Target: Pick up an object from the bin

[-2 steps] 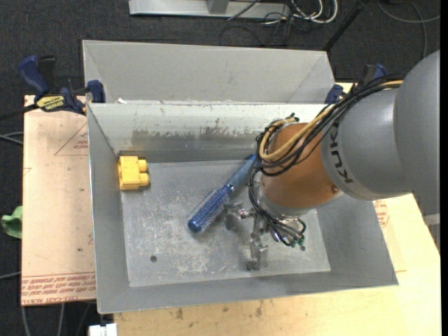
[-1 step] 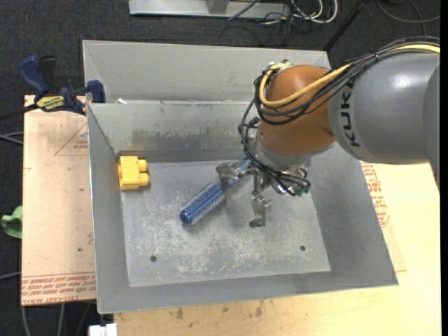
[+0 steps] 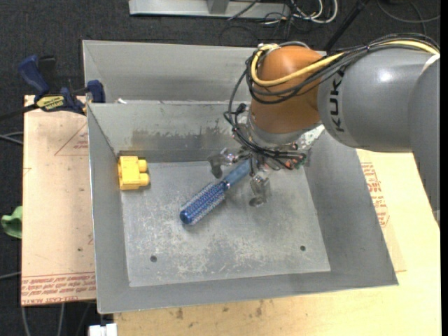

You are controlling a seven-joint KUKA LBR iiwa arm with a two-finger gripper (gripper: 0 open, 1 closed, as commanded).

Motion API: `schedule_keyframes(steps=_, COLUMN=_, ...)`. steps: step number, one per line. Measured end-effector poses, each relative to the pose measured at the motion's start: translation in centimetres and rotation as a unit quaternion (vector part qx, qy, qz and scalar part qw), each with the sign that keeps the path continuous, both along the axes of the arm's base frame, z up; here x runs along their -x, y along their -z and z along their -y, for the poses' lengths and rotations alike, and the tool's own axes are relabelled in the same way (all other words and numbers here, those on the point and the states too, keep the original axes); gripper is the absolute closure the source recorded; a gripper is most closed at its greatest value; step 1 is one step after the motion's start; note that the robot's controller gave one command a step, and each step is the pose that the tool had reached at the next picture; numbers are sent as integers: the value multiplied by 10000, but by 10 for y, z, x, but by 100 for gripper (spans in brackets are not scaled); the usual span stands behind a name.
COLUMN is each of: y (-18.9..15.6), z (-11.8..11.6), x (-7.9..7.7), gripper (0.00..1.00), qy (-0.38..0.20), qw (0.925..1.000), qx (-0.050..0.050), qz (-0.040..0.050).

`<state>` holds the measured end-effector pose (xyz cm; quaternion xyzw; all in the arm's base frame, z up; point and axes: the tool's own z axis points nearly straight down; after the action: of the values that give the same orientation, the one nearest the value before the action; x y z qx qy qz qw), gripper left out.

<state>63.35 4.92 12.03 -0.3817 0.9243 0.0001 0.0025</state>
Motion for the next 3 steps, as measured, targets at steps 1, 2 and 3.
schedule_keyframes(steps=1, y=52, z=8, x=-21, gripper=0, qy=-645, qw=9979, qx=3, qz=-13)
schedule_keyframes(steps=2, y=49, z=8, x=-22, gripper=100, qy=-639, qw=9980, qx=-3, qz=-1)
schedule_keyframes(steps=3, y=49, z=8, x=-22, gripper=100, qy=-640, qw=9980, qx=-4, qz=-2)
